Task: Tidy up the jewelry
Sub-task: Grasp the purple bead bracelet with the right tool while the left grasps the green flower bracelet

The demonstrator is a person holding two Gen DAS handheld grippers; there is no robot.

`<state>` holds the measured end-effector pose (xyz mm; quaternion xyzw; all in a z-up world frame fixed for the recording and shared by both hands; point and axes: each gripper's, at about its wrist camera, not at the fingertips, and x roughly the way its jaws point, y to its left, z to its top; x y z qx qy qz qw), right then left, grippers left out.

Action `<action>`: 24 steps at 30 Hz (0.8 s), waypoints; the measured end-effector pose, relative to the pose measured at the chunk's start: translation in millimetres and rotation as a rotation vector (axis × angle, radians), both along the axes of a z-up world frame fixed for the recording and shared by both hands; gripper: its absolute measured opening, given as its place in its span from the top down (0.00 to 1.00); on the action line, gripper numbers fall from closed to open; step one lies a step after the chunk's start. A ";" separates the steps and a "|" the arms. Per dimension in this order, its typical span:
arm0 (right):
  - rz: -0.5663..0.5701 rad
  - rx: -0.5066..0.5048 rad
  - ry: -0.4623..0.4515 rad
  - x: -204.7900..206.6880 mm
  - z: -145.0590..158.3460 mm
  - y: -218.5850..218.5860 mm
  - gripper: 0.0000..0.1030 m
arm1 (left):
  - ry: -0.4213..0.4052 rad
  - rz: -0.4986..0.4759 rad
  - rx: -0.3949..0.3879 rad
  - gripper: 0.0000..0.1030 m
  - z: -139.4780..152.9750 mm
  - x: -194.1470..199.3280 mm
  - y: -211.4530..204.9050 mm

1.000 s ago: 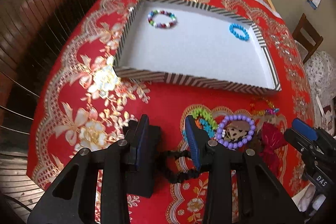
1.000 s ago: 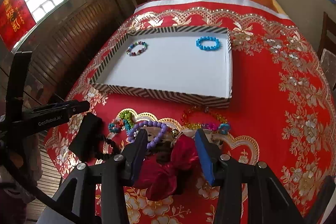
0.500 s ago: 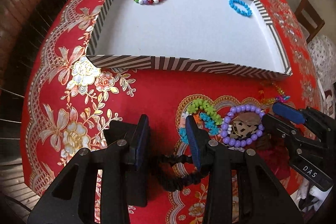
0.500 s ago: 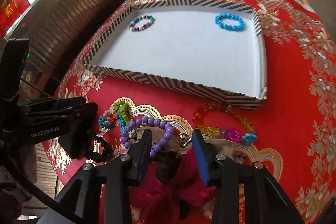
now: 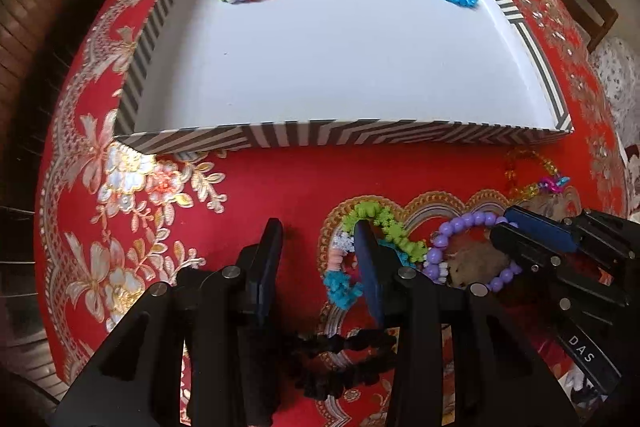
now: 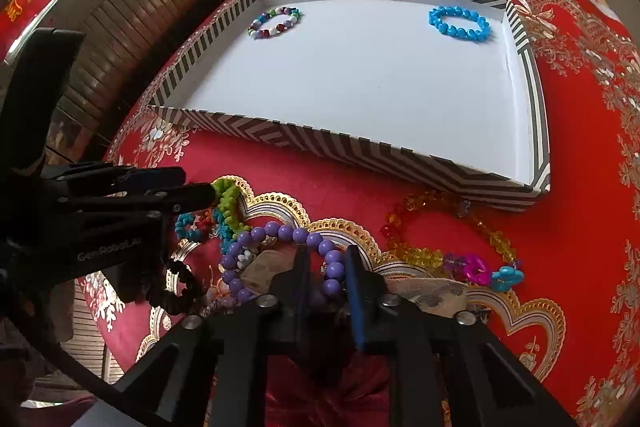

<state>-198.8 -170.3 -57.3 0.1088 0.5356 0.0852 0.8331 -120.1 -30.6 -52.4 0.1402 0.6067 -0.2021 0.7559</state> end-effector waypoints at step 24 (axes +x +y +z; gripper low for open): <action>0.097 -0.123 0.053 11.7 -0.3 9.2 0.79 | 0.023 0.046 -0.097 0.94 15.6 -1.1 36.6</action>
